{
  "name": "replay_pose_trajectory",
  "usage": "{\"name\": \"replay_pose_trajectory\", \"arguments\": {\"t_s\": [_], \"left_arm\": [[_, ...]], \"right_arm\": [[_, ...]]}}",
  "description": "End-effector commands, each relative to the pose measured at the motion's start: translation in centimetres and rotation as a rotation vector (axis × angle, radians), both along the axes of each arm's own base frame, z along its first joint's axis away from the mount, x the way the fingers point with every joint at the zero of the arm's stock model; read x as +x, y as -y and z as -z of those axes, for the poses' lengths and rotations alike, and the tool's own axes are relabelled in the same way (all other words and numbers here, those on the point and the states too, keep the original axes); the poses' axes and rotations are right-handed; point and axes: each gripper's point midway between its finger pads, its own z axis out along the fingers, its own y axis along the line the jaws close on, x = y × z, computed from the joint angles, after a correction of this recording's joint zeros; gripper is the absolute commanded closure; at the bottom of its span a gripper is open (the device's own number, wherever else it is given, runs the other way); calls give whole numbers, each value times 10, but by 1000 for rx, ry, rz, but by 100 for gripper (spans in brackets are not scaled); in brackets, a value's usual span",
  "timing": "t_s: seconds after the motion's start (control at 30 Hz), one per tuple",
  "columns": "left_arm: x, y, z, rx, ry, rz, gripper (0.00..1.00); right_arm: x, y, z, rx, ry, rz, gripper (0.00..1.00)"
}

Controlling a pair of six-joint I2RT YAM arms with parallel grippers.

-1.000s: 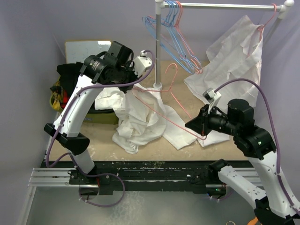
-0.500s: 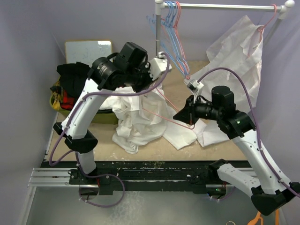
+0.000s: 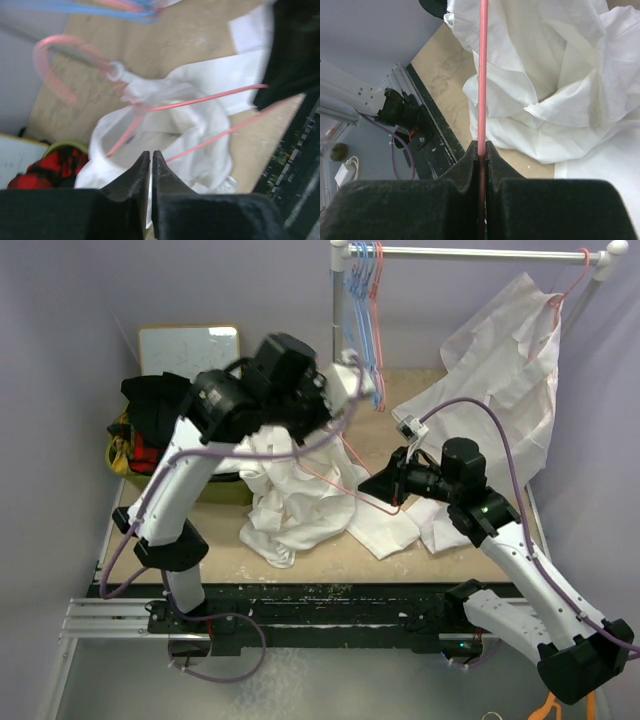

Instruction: Place the shirt on the hanger

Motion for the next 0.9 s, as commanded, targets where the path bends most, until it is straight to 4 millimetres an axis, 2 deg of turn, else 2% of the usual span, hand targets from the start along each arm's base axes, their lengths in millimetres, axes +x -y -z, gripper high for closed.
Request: {"name": "replay_pose_trajectory", "arguments": {"t_s": [0.0,0.03,0.1,0.2,0.23,0.43,0.57,0.73,0.87], "left_arm": [[71,-94,-23,-163,-25,-322,85],[69,-101,-6,-126,-54,-338,76],[61,-105,12,-95,-90,-340,61],[53,-110,34,-61,-139,-361,29],[49,-110,38,-58,-149,-360,26],[35,-110,42,-97,-163,-480,24],[43,-113,40,-186,-151,-631,24],[59,-95,52,-215,-70,-704,23],[62,-79,57,-225,-44,-724,23]], "right_arm": [[8,-5,-23,90,107,16,100],[8,-5,-20,89,102,18,100],[8,-4,-15,86,96,26,100],[8,-3,-11,81,87,28,100],[8,-3,-10,79,85,28,100],[13,-3,-2,62,75,45,100],[17,-3,0,57,74,54,100],[22,-4,4,51,68,60,100],[26,-6,1,63,68,69,100]]}}
